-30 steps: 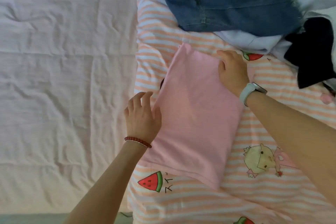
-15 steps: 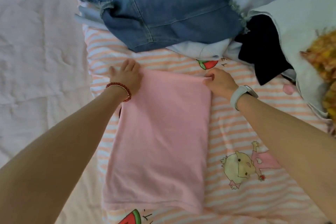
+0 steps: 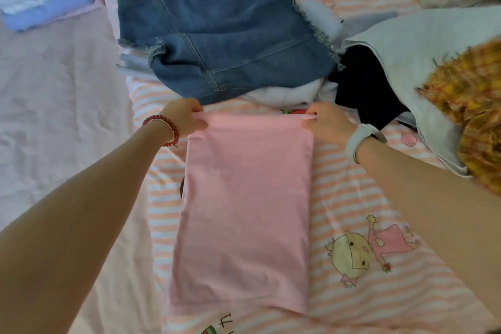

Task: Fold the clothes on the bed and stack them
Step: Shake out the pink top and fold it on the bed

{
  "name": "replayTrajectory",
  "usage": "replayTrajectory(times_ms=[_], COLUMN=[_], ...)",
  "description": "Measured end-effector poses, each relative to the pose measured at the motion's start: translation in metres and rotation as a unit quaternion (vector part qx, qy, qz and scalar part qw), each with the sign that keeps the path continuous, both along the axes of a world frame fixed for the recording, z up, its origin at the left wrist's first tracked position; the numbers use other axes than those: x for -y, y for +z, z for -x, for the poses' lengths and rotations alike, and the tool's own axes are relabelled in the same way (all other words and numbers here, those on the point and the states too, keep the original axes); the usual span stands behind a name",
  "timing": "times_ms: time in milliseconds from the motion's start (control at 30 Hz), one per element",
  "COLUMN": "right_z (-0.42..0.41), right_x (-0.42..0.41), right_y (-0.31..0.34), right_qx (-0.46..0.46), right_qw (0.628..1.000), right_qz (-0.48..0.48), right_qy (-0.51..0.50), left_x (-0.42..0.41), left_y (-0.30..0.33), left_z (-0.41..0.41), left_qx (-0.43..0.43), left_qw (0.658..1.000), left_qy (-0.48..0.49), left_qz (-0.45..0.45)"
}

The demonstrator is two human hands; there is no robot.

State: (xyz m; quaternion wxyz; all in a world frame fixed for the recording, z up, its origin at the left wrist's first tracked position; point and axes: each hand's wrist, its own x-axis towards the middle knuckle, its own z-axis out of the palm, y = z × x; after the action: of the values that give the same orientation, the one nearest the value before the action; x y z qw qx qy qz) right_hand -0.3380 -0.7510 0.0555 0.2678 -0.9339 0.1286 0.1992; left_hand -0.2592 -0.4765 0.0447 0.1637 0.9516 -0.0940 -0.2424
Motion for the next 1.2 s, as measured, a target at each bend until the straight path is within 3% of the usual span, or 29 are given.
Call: replayTrajectory(times_ms=[167, 300, 500, 667, 800, 967, 1133, 1200], right_z=[0.001, 0.058, 0.175, 0.240, 0.268, 0.283, 0.249, 0.221], right_x=[-0.002, -0.010, -0.034, -0.054, -0.066, -0.075, -0.098, -0.115], right_y=[0.032, 0.039, 0.027, -0.008, -0.024, -0.028, -0.023, -0.028], right_qx=[0.153, 0.235, 0.246, 0.243, 0.222, 0.163, 0.224, 0.220], right_qw=[0.985, 0.971, 0.957, 0.947, 0.952, 0.958, 0.954, 0.954], right_qz=[0.079, 0.033, 0.042, 0.088, 0.116, 0.150, 0.173, 0.181], right_qy=[-0.031, -0.012, 0.148, 0.192, 0.175, 0.182, 0.099, 0.090], left_x=[0.003, -0.017, -0.065, -0.081, -0.092, -0.095, -0.057, -0.029], left_y=[0.042, 0.052, 0.042, 0.012, -0.005, -0.006, -0.002, -0.008], left_z=[0.005, 0.050, 0.149, 0.213, 0.238, 0.249, 0.233, 0.222], left_qx=[0.165, 0.215, 0.261, 0.233, 0.185, 0.120, 0.238, 0.232], left_qw=[0.982, 0.969, 0.922, 0.906, 0.919, 0.939, 0.936, 0.950], left_qy=[0.028, -0.019, -0.269, -0.344, -0.335, -0.320, -0.253, -0.210], left_qz=[0.091, 0.122, 0.102, 0.079, 0.089, 0.033, 0.050, 0.013])
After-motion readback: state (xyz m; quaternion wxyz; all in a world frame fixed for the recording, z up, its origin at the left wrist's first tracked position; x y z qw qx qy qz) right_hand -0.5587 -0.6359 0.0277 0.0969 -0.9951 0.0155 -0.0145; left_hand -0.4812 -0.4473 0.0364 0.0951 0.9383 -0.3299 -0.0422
